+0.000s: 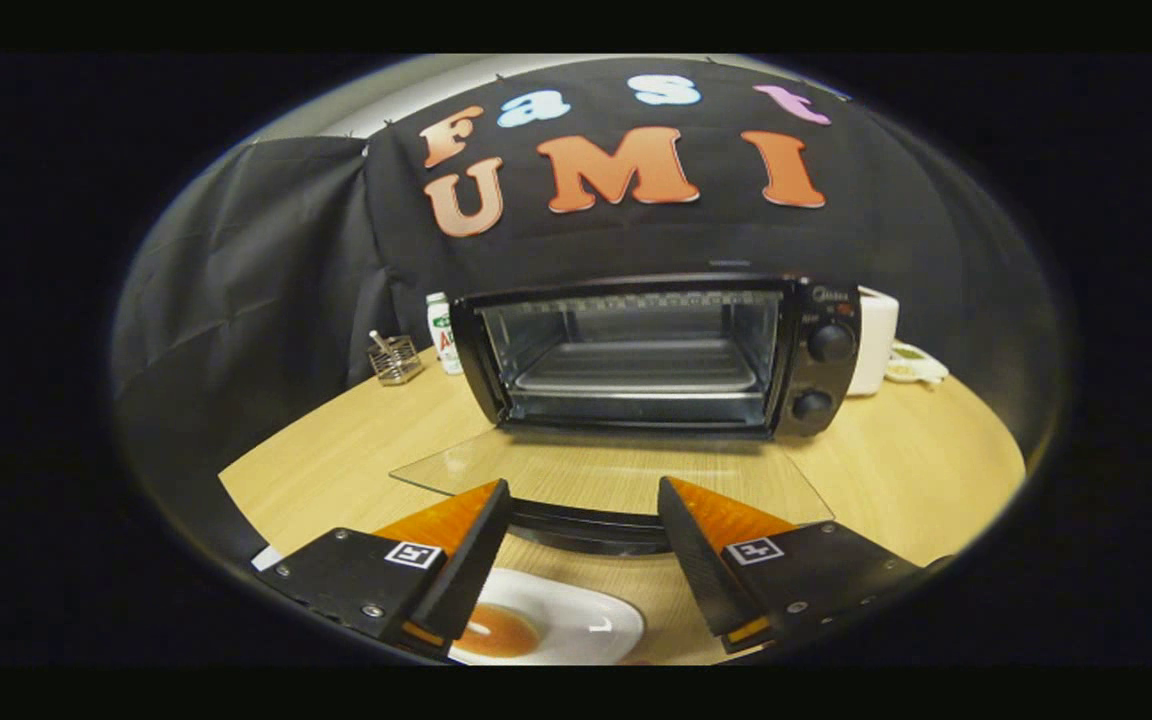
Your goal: Open the toaster oven, put the food inside, and close the toaster oven door.
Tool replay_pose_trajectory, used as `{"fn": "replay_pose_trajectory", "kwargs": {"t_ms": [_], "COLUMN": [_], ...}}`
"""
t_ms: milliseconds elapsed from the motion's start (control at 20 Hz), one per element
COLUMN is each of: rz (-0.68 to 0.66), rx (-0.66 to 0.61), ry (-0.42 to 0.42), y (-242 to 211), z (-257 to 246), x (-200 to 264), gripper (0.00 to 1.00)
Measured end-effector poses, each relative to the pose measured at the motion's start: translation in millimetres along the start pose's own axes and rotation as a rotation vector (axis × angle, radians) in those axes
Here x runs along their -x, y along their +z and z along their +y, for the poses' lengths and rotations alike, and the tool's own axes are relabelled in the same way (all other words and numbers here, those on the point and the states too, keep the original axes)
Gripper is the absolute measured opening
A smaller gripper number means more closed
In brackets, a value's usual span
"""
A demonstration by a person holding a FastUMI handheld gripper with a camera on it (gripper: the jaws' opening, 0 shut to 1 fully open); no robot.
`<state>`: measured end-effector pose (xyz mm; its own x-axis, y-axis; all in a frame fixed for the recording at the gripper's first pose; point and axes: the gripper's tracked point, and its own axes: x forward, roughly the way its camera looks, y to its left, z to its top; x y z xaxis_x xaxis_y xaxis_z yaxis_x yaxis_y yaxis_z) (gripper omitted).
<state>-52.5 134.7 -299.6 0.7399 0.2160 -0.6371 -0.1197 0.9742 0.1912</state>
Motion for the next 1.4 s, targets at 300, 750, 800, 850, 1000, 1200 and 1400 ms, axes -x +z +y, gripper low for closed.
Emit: {"fn": "replay_pose_trajectory", "kwargs": {"t_ms": [300, 750, 800, 850, 1000, 1200, 1400], "rz": [0.064, 0.034, 0.026, 0.021, 0.060, 0.123, 0.174], "rx": [-0.038, -0.024, -0.004, 0.012, 0.044, 0.110, 0.177], "ry": [-0.003, 0.013, 0.034, 0.056, 0.150, 0.212, 0.209], "y": [-24.3, -24.4, -27.0, -28.6, -47.4, -71.0, -97.0], "z": [-6.2, -1.7, 3.9, 10.0, 34.9, 55.9, 58.6], "x": [-7.8, 22.5, 30.6, 38.9, 62.4, 81.0, 82.9], "gripper": [0.86, 0.82, 0.82, 0.82, 0.82, 0.83, 0.83]}}
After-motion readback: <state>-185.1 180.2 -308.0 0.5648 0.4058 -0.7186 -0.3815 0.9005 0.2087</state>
